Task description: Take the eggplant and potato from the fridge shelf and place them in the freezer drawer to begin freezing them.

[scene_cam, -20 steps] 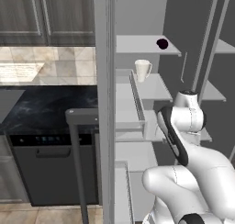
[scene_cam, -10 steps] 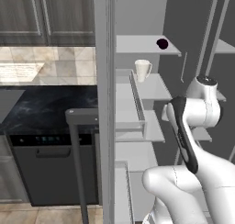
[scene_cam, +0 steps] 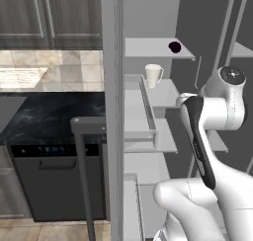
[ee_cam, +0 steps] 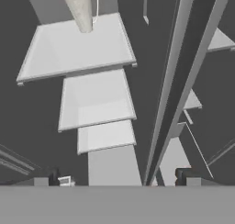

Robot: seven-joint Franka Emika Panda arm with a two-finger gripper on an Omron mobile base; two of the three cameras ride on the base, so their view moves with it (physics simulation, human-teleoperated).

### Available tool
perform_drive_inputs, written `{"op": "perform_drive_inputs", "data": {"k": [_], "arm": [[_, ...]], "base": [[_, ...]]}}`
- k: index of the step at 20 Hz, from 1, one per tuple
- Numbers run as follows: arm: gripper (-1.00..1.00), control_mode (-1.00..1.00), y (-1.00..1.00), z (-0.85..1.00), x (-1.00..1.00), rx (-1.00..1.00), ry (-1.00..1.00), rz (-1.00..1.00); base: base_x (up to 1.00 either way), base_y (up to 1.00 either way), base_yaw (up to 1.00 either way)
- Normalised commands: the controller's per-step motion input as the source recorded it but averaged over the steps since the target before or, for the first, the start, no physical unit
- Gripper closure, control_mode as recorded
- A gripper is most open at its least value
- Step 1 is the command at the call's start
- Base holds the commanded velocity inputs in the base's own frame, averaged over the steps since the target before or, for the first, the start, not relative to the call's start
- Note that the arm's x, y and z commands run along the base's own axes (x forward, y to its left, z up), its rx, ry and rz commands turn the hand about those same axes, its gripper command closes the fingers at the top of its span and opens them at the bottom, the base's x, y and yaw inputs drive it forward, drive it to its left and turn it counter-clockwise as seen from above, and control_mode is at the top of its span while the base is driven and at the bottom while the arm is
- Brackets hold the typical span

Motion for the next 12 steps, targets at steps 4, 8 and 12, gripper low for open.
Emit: {"op": "perform_drive_inputs", "data": {"k": [4, 8, 12], "arm": [[-1.00, -1.00, 0.01, 0.77, 0.13, -0.11, -0.23, 0.00], [-1.00, -1.00, 0.00, 0.55, 0.13, -0.08, -0.19, 0.00], [-1.00, -1.00, 0.00, 0.37, 0.20, -0.06, -0.20, 0.00]], "base": [[0.00, 0.00, 0.00], [0.00, 0.00, 0.00], [0.00, 0.00, 0.00]]}}
